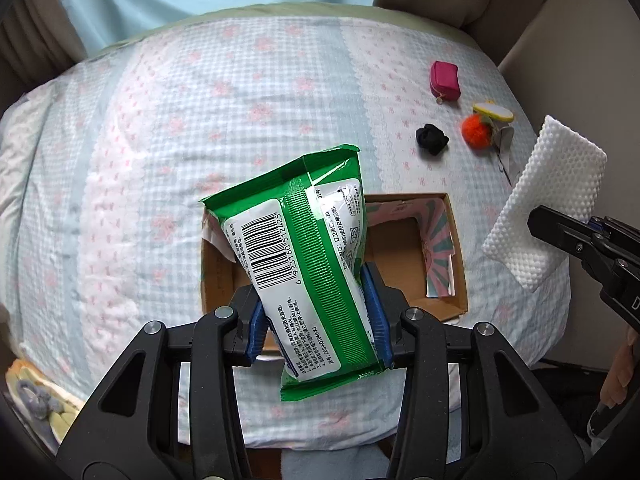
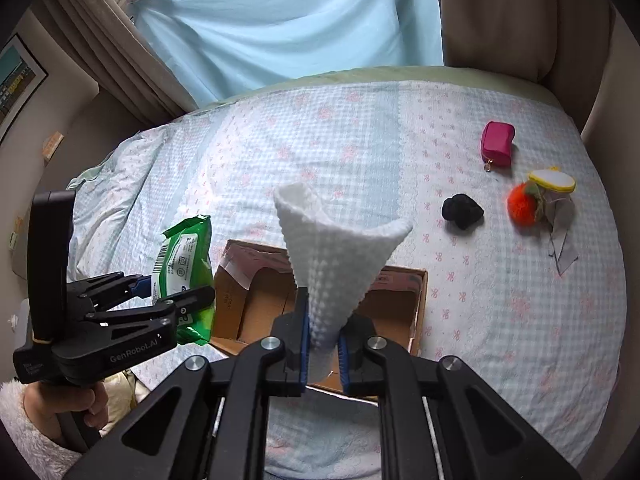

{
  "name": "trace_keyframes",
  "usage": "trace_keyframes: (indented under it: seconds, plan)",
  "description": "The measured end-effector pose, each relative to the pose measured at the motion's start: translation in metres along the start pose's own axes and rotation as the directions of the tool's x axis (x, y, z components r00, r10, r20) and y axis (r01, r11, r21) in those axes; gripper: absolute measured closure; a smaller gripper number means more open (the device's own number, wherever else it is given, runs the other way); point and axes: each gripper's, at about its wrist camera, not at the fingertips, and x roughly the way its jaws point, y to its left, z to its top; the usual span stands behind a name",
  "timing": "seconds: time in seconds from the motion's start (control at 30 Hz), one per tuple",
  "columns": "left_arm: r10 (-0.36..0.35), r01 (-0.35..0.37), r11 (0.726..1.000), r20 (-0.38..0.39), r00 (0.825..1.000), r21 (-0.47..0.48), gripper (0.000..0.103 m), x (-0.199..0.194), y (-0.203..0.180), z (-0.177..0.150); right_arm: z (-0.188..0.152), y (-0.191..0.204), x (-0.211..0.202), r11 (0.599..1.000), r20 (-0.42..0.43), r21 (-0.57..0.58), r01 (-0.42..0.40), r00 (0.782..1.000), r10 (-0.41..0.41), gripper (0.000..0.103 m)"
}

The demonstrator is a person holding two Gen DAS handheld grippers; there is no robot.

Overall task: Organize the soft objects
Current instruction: 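Carry both items over the cardboard box and release them inside, then withdraw both tools from the box toward the remaining items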

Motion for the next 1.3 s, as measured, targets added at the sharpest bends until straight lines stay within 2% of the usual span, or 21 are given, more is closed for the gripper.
trace_keyframes:
  seconds: [0.17, 0.33, 0.53, 0.63, 0.73, 0.83, 0.9, 0.93, 0.97, 1.0, 1.03, 1.17, 1.3]
  plan:
    - [-0.038, 0.044, 0.996, -0.083, 0.996, 0.074, 0.064, 0.041, 0.012, -0.005, -0.006, 0.007, 0.045, 0.995, -0.112, 0.091, 0.041, 0.993, -0.031, 0.092]
    - [-0.068, 0.093, 0.986, -0.176, 0.982, 0.136, 0.064, 0.084, 0.025, -0.005, -0.013, 0.006, 0.081, 0.978, -0.206, 0.195, 0.072, 0.978, -0.031, 0.092]
    - [-0.033, 0.101, 0.96, -0.254, 0.967, 0.262, 0.064, 0.129, 0.028, -0.005, -0.026, -0.008, 0.136, 0.949, -0.345, 0.293, 0.117, 0.939, -0.01, 0.092]
    - [-0.017, 0.107, 0.957, -0.314, 0.949, 0.271, 0.064, 0.158, 0.038, -0.006, -0.033, -0.013, 0.164, 0.942, -0.402, 0.303, 0.145, 0.916, -0.012, 0.092]
    - [-0.008, 0.122, 0.948, -0.361, 0.933, 0.295, 0.064, 0.181, 0.039, -0.01, -0.035, -0.018, 0.181, 0.939, -0.43, 0.305, 0.162, 0.903, -0.016, 0.092]
    - [0.003, 0.13, 0.93, -0.36, 0.933, 0.343, 0.064, 0.189, 0.031, -0.011, -0.033, -0.023, 0.192, 0.935, -0.457, 0.315, 0.165, 0.889, -0.003, 0.092]
    - [0.003, 0.141, 0.923, -0.373, 0.928, 0.358, 0.061, 0.193, 0.027, -0.01, -0.032, -0.024, 0.198, 0.935, -0.481, 0.307, 0.179, 0.877, -0.009, 0.092]
    - [-0.001, 0.148, 0.919, -0.374, 0.927, 0.365, 0.04, 0.194, 0.025, -0.009, -0.031, -0.025, 0.199, 0.934, -0.49, 0.298, 0.196, 0.872, -0.027, 0.088]
    - [0.002, 0.148, 0.915, -0.37, 0.929, 0.377, 0.011, 0.194, 0.022, -0.008, -0.029, -0.026, 0.2, 0.932, -0.492, 0.293, 0.212, 0.87, -0.043, 0.069]
    - [0.009, 0.145, 0.908, -0.365, 0.931, 0.392, 0.002, 0.194, 0.019, -0.007, -0.028, -0.028, 0.201, 0.929, -0.482, 0.297, 0.218, 0.875, -0.051, 0.027]
    - [0.014, 0.144, 0.902, -0.363, 0.932, 0.406, 0.0, 0.193, 0.016, -0.007, -0.028, -0.03, 0.2, 0.929, -0.471, 0.303, 0.212, 0.881, -0.047, 0.002]
    - [-0.009, 0.174, 0.884, -0.357, 0.934, 0.433, 0.0, 0.186, 0.01, -0.008, -0.027, -0.031, 0.197, 0.936, -0.464, 0.287, 0.204, 0.885, -0.051, 0.0]
    - [-0.012, 0.178, 0.883, -0.359, 0.933, 0.435, 0.0, 0.185, 0.009, -0.012, -0.027, -0.031, 0.19, 0.93, -0.439, 0.316, 0.188, 0.898, -0.033, 0.0]
